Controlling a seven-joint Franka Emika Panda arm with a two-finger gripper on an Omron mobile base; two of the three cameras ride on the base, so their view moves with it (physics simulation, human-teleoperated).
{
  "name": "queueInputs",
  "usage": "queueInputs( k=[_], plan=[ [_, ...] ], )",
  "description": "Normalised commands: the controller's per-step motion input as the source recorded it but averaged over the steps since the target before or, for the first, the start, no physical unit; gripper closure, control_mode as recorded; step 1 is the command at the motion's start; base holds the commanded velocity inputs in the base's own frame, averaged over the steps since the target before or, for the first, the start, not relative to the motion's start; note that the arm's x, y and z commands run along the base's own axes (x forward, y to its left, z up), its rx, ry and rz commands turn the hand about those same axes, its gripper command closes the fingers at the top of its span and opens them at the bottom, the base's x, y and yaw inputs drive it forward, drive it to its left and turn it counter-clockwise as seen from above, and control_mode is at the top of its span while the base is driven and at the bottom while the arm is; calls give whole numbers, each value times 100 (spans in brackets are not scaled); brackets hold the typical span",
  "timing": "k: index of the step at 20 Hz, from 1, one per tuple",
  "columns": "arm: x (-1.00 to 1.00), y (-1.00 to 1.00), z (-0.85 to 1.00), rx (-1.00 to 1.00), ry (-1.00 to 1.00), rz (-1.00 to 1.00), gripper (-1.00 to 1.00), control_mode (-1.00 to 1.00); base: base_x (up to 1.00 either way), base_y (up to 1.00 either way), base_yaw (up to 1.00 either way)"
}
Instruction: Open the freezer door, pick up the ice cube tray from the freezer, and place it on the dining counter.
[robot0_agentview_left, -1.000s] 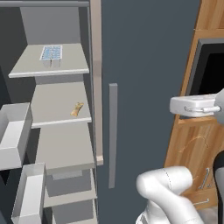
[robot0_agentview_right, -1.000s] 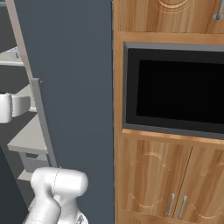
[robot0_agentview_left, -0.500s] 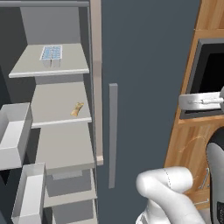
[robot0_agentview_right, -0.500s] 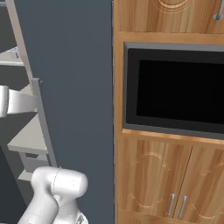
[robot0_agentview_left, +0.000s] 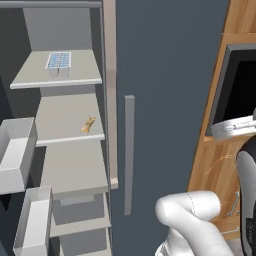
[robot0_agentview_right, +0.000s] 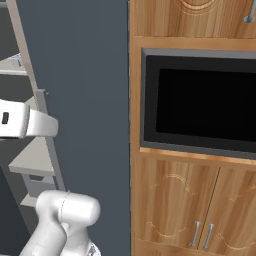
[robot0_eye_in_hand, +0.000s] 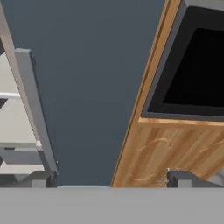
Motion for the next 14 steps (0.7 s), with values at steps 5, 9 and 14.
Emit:
queueInputs(
  k=[5, 9, 14],
  plan=[
    [10, 0, -24, 0, 27, -7, -100, -100, 0, 0, 0],
    [33, 0, -28, 3, 16, -9, -100, -100, 0, 0, 0],
    [14, 0, -39, 15, 17, -3, -100, -100, 0, 0, 0]
  ],
)
